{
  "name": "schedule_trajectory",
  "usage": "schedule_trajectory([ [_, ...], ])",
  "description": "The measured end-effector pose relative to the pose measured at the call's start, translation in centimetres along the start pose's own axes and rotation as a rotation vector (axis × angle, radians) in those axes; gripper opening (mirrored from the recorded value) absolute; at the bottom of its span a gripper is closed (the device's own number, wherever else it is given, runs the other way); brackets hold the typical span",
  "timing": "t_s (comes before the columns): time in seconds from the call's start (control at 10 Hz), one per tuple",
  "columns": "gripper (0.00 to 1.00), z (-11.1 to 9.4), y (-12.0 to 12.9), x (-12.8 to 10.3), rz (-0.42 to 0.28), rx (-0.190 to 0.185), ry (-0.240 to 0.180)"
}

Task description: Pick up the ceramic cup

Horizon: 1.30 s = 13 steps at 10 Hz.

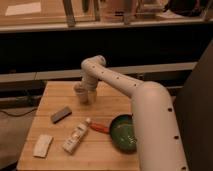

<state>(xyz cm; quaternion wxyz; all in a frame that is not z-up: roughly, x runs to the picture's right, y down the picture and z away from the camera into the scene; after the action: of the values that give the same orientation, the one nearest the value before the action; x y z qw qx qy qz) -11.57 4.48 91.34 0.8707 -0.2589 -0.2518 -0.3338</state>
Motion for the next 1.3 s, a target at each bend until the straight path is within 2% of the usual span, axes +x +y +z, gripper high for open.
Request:
schedule_trajectory([
  [0.4,0.8,0.05,-0.09,-0.05,-0.003,0.002,0.003],
  [0.6,0.74,0.01,-0.12,-0.12,-0.012,0.004,0.014],
  [0.7,0.61,0.0,-0.19,-0.25,-0.018,0.007,0.024],
  [1.0,0.34,-0.04,-0.27,-0.35,-0.026,0.01,0.034],
  [1.2,0.12,-0.08,-0.28,-0.38,-0.029,0.012,0.038],
  [1.3,0.06,-0.04,-0.25,-0.38,-0.03,0.011,0.039],
])
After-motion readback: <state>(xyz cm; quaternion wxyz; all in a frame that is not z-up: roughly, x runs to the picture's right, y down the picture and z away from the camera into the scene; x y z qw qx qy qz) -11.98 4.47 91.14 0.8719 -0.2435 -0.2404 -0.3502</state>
